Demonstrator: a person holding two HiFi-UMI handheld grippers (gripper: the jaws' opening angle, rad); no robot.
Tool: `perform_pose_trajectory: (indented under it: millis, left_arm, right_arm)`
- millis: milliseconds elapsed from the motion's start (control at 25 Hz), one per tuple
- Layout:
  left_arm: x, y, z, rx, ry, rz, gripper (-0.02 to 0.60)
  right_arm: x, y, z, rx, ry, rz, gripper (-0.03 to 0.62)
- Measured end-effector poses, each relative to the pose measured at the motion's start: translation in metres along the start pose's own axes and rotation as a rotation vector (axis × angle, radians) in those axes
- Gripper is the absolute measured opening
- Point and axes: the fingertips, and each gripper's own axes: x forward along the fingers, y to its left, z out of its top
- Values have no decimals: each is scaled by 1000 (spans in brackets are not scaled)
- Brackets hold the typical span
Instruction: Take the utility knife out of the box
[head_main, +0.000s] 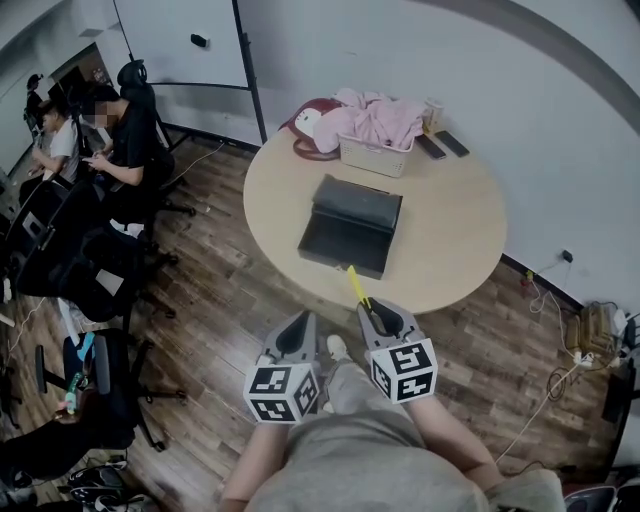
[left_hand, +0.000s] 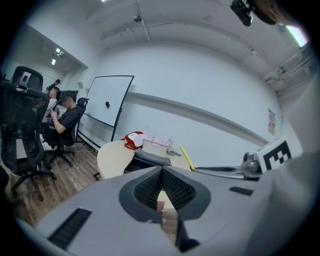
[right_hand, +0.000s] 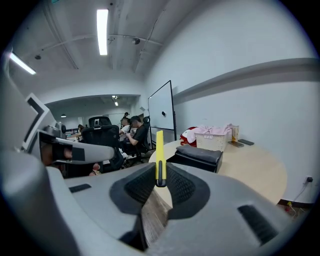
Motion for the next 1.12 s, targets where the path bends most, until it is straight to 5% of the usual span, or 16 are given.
perform_pose_trajectory:
  millis: [1120]
  left_arm:
    - [8,6,2,-7,-1,-12,3]
  right_arm:
    - [0,9,20,-4,-57,8,55]
